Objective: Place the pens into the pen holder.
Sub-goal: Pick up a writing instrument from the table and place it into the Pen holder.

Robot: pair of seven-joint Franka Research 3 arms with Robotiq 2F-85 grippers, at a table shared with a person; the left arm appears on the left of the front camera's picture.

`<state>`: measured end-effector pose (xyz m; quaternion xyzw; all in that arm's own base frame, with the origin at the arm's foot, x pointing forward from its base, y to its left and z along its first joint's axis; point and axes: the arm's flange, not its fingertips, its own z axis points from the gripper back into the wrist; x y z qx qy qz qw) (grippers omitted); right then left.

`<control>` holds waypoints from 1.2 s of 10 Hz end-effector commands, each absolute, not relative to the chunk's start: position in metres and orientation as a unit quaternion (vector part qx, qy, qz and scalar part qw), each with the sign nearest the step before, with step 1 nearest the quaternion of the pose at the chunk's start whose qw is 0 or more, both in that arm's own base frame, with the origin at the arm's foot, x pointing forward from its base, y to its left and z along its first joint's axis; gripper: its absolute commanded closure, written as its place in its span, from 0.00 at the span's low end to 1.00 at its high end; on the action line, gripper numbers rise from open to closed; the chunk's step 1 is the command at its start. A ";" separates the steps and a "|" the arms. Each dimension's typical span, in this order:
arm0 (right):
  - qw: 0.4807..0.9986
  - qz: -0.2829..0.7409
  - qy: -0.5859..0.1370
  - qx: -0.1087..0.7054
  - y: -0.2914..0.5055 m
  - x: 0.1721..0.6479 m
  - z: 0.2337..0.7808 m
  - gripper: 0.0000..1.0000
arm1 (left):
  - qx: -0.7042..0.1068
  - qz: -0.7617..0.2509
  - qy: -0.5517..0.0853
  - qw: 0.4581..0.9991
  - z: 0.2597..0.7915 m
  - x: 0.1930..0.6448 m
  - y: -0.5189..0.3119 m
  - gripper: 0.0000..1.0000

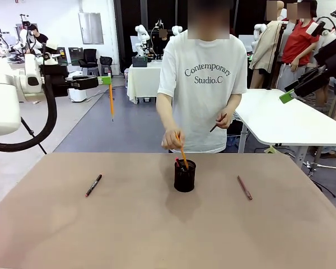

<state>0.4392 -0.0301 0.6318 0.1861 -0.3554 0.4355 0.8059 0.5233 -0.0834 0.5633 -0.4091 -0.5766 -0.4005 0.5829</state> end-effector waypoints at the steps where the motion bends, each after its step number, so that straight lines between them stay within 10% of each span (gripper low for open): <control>1: 0.803 0.437 -0.358 0.189 -0.030 0.440 0.633 0.00 | -0.412 -0.402 -0.577 0.580 0.565 0.522 -0.083 1.00; 12: 0.803 0.437 -0.358 0.189 -0.030 0.440 0.633 0.00 | -0.412 -0.402 -0.577 0.580 0.565 0.522 -0.083 1.00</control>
